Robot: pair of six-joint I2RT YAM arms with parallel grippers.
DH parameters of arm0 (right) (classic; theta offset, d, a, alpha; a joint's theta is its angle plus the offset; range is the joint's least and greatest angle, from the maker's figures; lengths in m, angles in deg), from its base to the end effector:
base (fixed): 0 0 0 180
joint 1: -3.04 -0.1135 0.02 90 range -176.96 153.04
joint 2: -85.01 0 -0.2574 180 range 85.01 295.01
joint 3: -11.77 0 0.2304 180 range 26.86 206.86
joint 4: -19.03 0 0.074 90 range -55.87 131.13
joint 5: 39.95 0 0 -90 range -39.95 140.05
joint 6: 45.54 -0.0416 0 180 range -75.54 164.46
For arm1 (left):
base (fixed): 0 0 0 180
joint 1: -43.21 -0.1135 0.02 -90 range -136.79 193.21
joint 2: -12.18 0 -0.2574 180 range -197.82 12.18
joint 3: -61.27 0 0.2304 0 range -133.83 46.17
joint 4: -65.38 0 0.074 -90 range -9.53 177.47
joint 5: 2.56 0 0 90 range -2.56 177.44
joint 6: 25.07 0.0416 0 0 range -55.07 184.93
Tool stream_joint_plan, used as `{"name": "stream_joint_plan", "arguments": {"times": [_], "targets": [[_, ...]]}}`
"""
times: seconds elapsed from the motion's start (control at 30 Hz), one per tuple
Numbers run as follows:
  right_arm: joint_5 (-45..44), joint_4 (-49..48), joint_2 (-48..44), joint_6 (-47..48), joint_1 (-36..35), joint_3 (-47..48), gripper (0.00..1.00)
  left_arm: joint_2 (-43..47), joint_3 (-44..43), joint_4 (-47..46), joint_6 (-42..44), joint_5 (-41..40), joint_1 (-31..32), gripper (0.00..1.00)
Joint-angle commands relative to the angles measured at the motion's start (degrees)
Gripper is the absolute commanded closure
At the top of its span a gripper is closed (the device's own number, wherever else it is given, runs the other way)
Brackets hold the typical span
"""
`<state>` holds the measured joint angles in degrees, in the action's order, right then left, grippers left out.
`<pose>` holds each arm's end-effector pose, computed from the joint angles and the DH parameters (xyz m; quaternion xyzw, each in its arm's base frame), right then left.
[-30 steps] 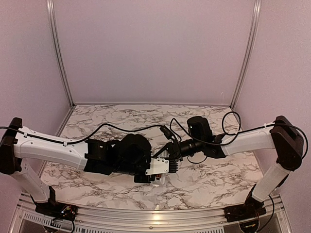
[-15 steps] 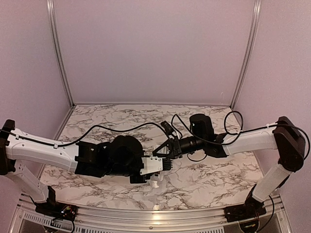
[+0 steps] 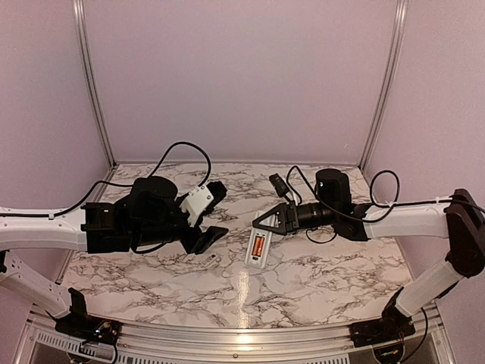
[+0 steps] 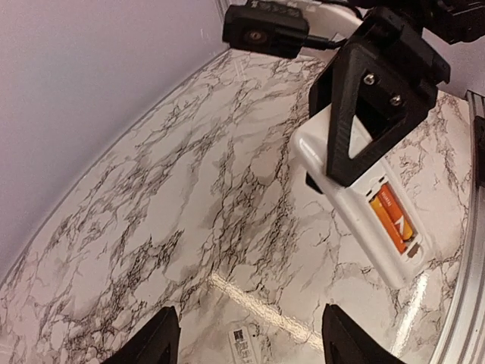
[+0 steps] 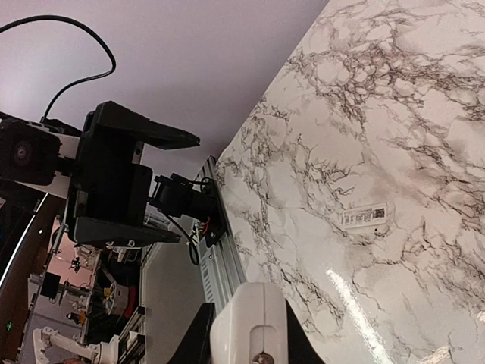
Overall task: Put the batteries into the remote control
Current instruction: Pick up the battery cover from the center of the board.
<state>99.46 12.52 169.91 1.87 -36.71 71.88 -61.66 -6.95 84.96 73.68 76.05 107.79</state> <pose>0.2122 0.2176 0.2416 -0.2265 0.7421 0.6053 0.1776 0.1283 -0.2507 0.2893 0.4590 0.7057 -0.1756 0.5104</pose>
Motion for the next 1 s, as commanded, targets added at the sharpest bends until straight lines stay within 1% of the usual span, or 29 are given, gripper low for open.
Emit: {"name": "stream_joint_plan", "arguments": {"times": [0.0,0.17,0.27,0.5,0.7,0.83,0.97], "targets": [[-1.9,3.8,-3.6,4.0,2.4,-0.8,1.0,-2.7,-0.8,12.9,-11.4,1.3,-4.5,0.33],[-2.5,3.7,-4.9,4.1,4.3,-2.3,1.0,-9.2,-2.8,21.2,-17.6,2.5,-8.0,0.35],[-2.8,1.8,-5.6,3.0,5.2,-3.7,1.0,-13.0,-3.6,23.2,-20.0,3.2,-8.9,0.37],[-2.9,-1.0,-5.6,1.7,5.7,-5.5,1.0,-18.9,-3.6,21.9,-21.6,4.6,-9.4,0.38],[-2.4,-2.3,-5.0,1.1,5.7,-6.4,1.0,-24.0,-6.0,22.3,-20.8,6.4,-10.1,0.41],[-2.2,-2.3,-5.2,1.3,5.7,-6.5,1.0,-26.0,-7.3,22.5,-20.5,7.9,-11.4,0.41],[-2.0,-2.2,-5.1,1.4,5.7,-6.6,1.0,-27.2,-8.3,23.0,-20.1,7.9,-12.5,0.44]]}}
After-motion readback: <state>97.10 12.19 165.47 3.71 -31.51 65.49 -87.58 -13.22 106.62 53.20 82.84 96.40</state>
